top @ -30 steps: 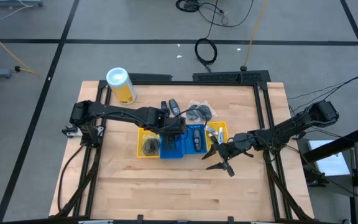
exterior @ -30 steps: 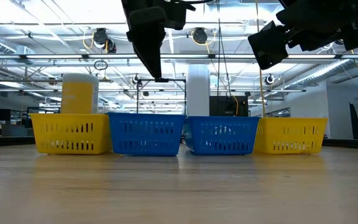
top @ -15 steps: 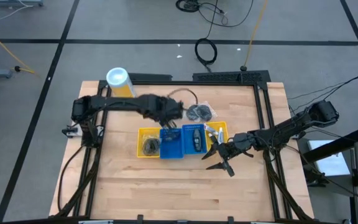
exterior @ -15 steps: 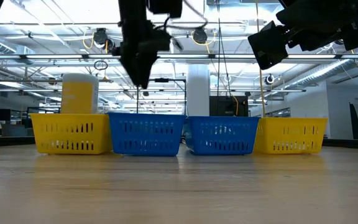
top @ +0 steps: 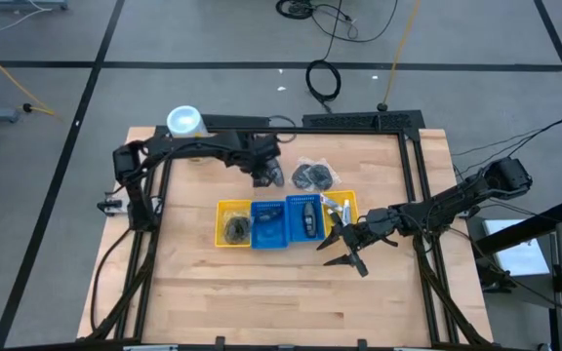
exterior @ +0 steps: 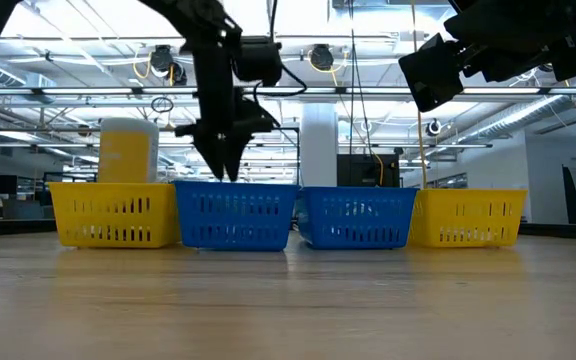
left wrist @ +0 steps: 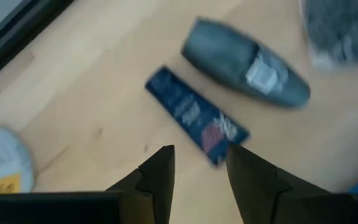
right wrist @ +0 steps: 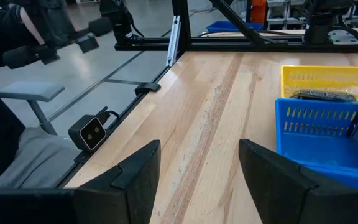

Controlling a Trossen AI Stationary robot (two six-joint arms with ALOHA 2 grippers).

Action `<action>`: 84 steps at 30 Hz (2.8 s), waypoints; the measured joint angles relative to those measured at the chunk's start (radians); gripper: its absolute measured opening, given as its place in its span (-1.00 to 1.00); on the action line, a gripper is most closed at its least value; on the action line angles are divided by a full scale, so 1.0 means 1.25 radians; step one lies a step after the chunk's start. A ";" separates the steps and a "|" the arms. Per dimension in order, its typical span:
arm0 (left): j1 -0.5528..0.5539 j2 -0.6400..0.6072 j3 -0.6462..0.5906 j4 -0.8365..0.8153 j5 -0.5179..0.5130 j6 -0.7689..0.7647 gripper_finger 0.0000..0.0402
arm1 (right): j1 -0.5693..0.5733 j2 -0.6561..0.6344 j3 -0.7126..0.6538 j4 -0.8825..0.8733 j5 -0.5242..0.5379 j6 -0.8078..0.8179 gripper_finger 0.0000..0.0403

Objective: Pick & Place Travel size toiletries
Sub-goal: Put the shave cream into the left blue bin

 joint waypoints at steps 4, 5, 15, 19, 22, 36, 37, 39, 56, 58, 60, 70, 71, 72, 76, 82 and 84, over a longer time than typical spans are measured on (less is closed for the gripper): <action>0.041 0.000 -0.021 0.088 0.045 -0.002 -0.24 | 0.000 0.000 0.000 0.000 0.000 0.000 0.04; 0.050 0.000 -0.024 0.093 0.052 -0.015 -0.22 | 0.000 0.000 0.000 0.000 0.000 0.000 0.04; 0.116 0.004 -0.031 0.121 0.088 -0.073 -0.07 | 0.000 0.000 0.000 0.000 0.000 0.000 0.04; 0.118 0.014 -0.031 0.144 0.088 -0.078 -0.04 | 0.000 0.000 0.000 0.000 0.000 -0.005 0.04; 0.117 0.028 -0.031 0.143 0.086 -0.084 -0.05 | 0.000 0.000 0.000 0.000 0.000 -0.006 0.04; 0.125 0.133 -0.031 0.166 0.120 -0.097 -0.07 | 0.000 0.000 0.000 -0.004 0.000 -0.006 0.04; 0.127 0.134 -0.031 0.167 0.119 -0.097 -0.07 | 0.000 0.000 0.000 -0.006 0.000 -0.006 0.04; 0.129 0.139 -0.031 0.173 0.115 -0.099 -0.07 | 0.000 0.000 0.000 -0.007 0.000 -0.006 0.04; 0.136 0.161 -0.031 0.180 0.105 -0.086 -0.07 | 0.000 0.000 0.000 -0.008 0.000 -0.006 0.04; 0.136 0.161 -0.031 0.180 0.104 -0.076 -0.07 | 0.000 0.000 0.000 -0.008 0.000 -0.006 0.04; 0.136 0.161 -0.031 0.179 0.105 -0.072 -0.07 | 0.000 0.000 0.000 -0.007 0.000 -0.006 0.04; 0.136 0.160 -0.031 0.174 0.106 -0.068 -0.23 | 0.000 0.000 0.000 -0.007 0.000 -0.006 0.04; 0.136 0.160 -0.031 0.173 0.106 -0.066 -0.30 | 0.000 0.000 0.000 -0.007 0.000 -0.006 0.04; 0.136 0.160 -0.031 0.173 0.106 -0.063 -0.37 | 0.000 0.000 0.000 -0.007 0.000 -0.006 0.04; 0.136 0.159 -0.031 0.170 0.105 -0.053 -0.59 | 0.000 0.000 0.000 -0.007 0.000 -0.006 0.04; 0.135 0.155 -0.030 0.154 0.129 -0.036 -0.46 | 0.000 0.000 0.000 -0.007 0.000 -0.006 0.04; 0.133 0.151 -0.030 0.136 0.130 -0.035 -0.40 | 0.000 0.000 0.000 -0.007 0.000 -0.006 0.04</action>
